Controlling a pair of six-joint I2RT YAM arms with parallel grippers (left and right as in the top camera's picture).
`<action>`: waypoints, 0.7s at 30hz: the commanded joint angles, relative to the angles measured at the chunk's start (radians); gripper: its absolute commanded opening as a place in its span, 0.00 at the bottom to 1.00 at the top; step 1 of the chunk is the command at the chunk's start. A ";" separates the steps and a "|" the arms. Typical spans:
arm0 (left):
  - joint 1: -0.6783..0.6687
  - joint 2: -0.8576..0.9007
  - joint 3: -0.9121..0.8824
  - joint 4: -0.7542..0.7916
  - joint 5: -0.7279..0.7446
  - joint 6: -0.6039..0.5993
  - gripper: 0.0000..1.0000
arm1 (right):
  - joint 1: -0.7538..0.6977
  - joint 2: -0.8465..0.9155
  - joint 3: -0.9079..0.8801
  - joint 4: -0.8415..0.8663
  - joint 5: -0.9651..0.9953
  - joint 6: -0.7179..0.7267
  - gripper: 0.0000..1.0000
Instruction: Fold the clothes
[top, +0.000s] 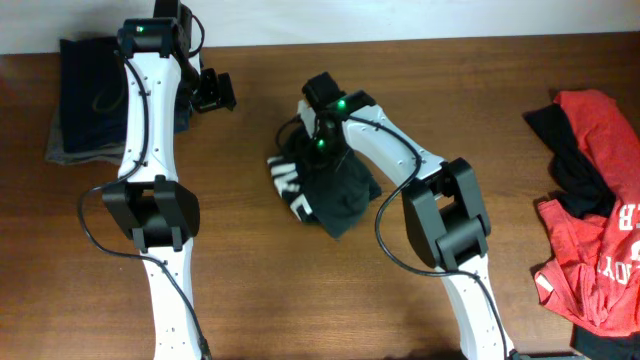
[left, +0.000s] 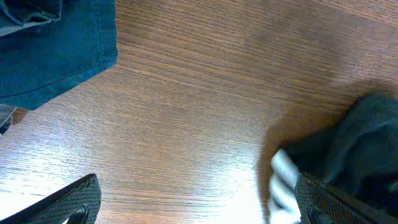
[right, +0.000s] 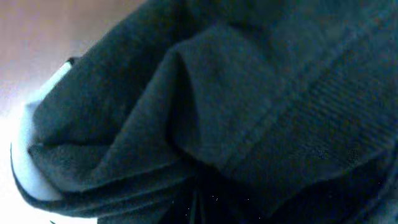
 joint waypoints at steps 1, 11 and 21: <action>0.001 0.011 0.005 -0.014 0.004 -0.010 0.99 | -0.070 0.024 -0.005 0.043 0.152 0.120 0.04; -0.020 0.034 0.005 -0.029 0.159 0.046 0.99 | -0.174 0.016 0.005 0.073 0.146 0.232 0.05; -0.110 0.108 0.005 0.097 0.340 0.166 0.99 | -0.174 -0.026 0.051 0.039 -0.204 0.168 0.10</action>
